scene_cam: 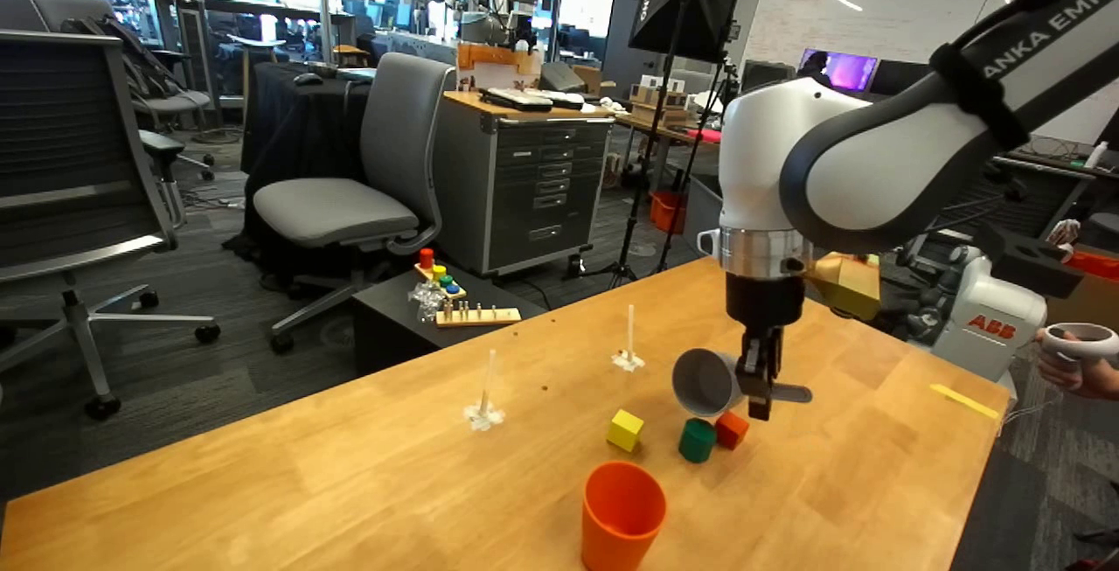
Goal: Put the blocks in the gray cup
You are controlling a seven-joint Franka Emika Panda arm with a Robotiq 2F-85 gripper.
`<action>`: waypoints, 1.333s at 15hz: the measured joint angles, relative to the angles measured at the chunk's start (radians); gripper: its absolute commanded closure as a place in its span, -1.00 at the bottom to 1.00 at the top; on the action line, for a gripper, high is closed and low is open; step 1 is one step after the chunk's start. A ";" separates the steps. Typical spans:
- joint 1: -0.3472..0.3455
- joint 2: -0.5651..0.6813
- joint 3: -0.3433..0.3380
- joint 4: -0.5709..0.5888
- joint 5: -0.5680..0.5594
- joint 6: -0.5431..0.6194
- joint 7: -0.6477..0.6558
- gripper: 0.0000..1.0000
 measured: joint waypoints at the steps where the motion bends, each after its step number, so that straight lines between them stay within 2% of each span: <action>1: 0.000 -0.009 -0.002 0.006 -0.003 0.000 0.005 0.95; 8: 0.000 -0.059 -0.017 0.039 -0.006 -0.001 0.030 0.95; 9: 0.000 -0.059 -0.019 0.043 -0.006 -0.001 0.032 0.39; 11: 0.000 -0.059 -0.020 0.050 -0.006 -0.001 0.038 0.29; 14: 0.000 -0.058 -0.020 0.054 -0.006 -0.004 0.045 -0.23; 19: 0.000 -0.050 -0.011 0.052 0.002 -0.012 0.045 -0.98; 20: 0.000 -0.046 -0.006 0.052 0.008 -0.016 0.045 -1.00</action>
